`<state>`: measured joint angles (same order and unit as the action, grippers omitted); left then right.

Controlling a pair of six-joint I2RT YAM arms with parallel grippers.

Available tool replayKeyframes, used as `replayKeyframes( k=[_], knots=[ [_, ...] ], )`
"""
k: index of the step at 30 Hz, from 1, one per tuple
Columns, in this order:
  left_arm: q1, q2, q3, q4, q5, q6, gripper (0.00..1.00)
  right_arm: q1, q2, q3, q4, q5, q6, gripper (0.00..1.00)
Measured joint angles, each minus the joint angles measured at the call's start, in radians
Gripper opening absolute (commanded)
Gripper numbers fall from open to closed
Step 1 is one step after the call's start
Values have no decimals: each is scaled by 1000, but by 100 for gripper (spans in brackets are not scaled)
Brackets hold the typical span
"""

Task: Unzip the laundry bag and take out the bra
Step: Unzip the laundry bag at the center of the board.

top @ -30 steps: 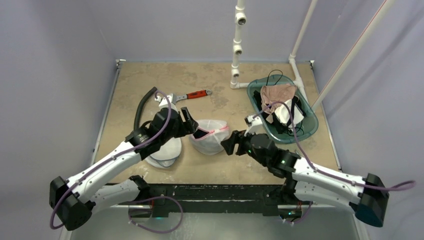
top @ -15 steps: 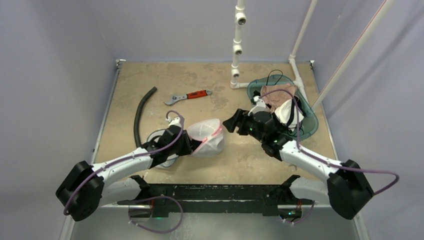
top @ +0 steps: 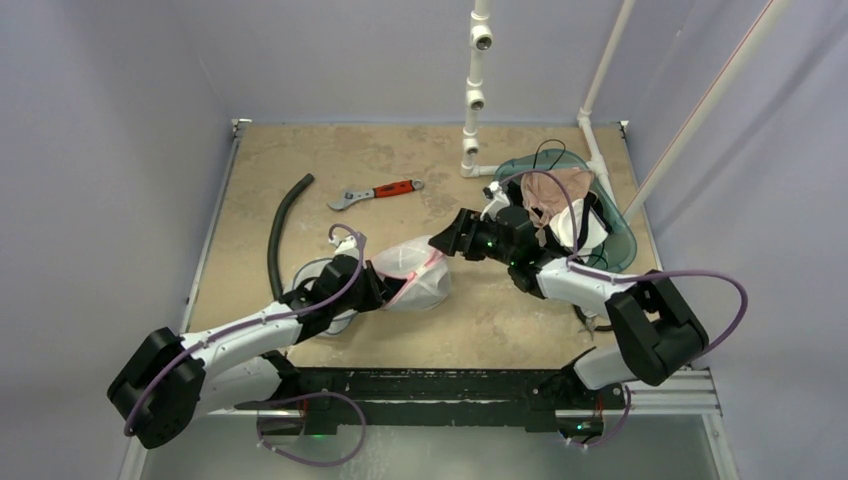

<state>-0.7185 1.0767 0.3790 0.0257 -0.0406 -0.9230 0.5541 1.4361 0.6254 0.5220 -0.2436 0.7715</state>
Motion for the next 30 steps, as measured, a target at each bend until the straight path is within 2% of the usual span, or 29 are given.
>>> replayKeyframes(
  k=[3,9,11,14,16,23,30],
  knots=[
    [0,-2,0,7,0,5,5,0,16,29,29,-35,0,73],
    [0,-3,0,11,0,19,6,0,106,100,62,-114,0,60],
    [0,-11,0,7,0,21,15,0,126,105,59,-124,-3,59],
    [0,-59,0,-18,-6,18,42,0,125,105,44,-124,-16,60],
    [0,-118,2,-47,-19,9,53,0,111,104,36,-116,-36,63],
    [0,-268,95,-216,-113,-32,63,0,-3,78,0,-59,-97,68],
    [4,-288,172,-288,-204,-101,63,7,-142,69,-72,40,-149,69]
  ],
)
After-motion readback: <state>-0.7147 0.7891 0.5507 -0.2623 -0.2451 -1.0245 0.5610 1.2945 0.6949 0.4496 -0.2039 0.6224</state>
